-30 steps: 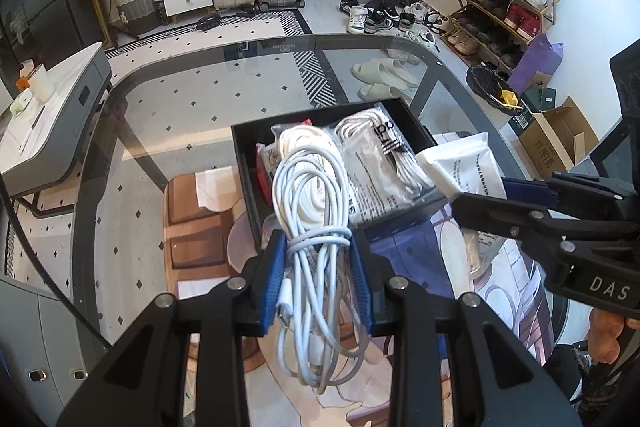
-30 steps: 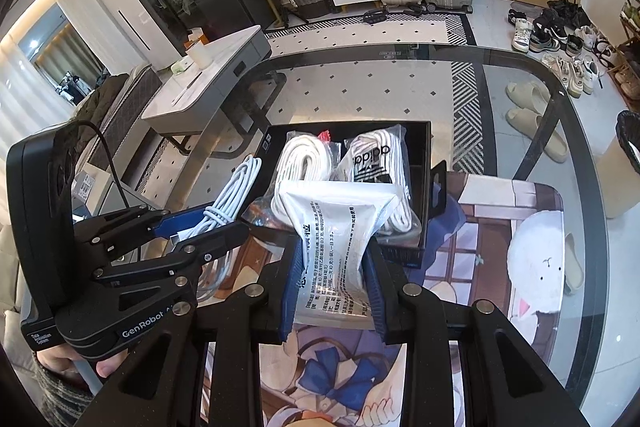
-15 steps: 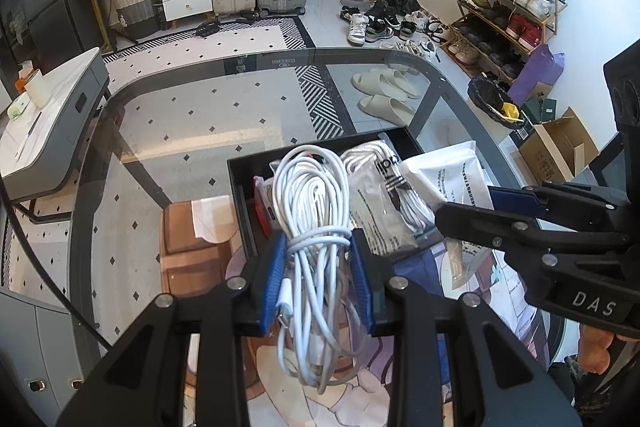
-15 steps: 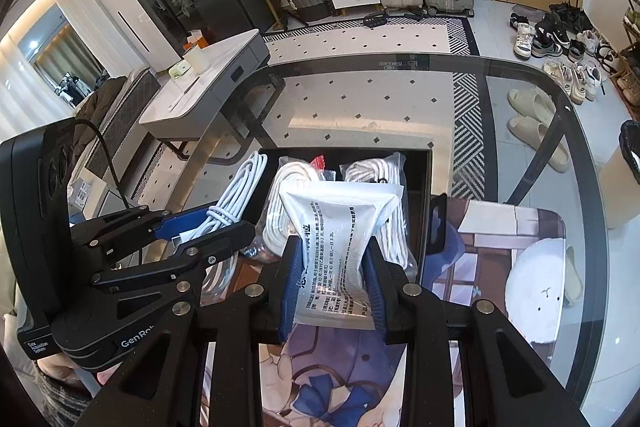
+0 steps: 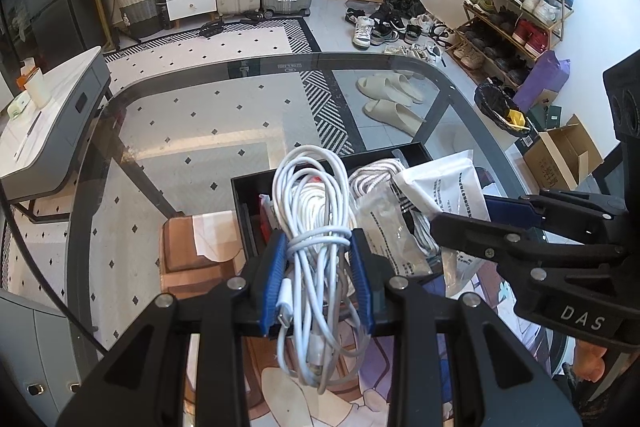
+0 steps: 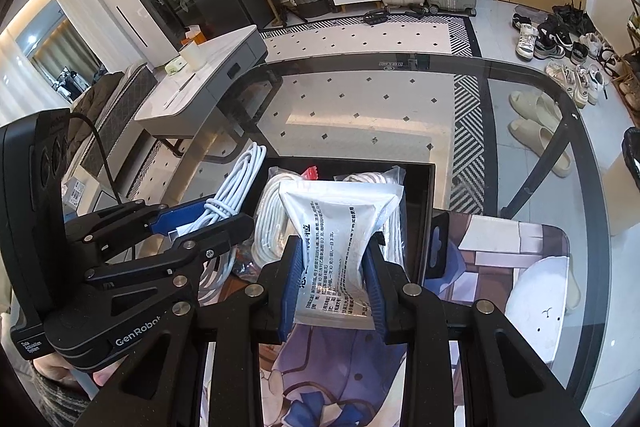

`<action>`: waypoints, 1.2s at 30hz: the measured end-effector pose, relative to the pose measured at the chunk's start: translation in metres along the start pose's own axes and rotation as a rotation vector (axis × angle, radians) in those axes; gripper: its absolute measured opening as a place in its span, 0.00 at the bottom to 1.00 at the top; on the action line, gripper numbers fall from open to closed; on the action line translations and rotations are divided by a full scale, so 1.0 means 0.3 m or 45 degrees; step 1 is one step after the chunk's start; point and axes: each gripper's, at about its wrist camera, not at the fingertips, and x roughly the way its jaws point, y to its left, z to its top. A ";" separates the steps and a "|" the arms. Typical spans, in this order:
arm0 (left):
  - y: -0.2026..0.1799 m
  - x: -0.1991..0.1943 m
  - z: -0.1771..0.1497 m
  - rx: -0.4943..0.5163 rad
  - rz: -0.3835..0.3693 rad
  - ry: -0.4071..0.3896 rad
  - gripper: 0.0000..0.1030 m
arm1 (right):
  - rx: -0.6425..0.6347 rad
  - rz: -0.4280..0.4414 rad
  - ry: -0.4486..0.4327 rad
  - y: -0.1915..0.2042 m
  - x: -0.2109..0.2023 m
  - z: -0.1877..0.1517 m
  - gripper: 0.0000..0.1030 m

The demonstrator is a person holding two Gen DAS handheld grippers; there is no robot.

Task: Organize soft objects
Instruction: 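Lower both items into the black box and open both tools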

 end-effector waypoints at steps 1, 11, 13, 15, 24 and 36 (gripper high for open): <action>0.001 -0.004 -0.002 0.000 -0.001 -0.001 0.29 | 0.001 0.001 0.001 -0.001 0.004 0.003 0.29; -0.007 0.046 0.003 -0.014 -0.011 0.026 0.29 | 0.016 0.005 0.030 -0.029 0.058 0.024 0.29; -0.010 0.060 0.007 -0.014 -0.011 0.032 0.29 | 0.020 0.003 0.037 -0.033 0.072 0.028 0.29; -0.004 0.073 0.010 -0.016 -0.013 0.034 0.29 | 0.024 0.002 0.046 -0.038 0.088 0.030 0.29; -0.003 0.123 0.015 -0.025 -0.024 0.040 0.29 | 0.031 -0.012 0.067 -0.053 0.143 0.037 0.29; 0.009 0.184 -0.007 -0.053 -0.065 0.062 0.25 | 0.026 -0.021 0.086 -0.066 0.189 0.030 0.29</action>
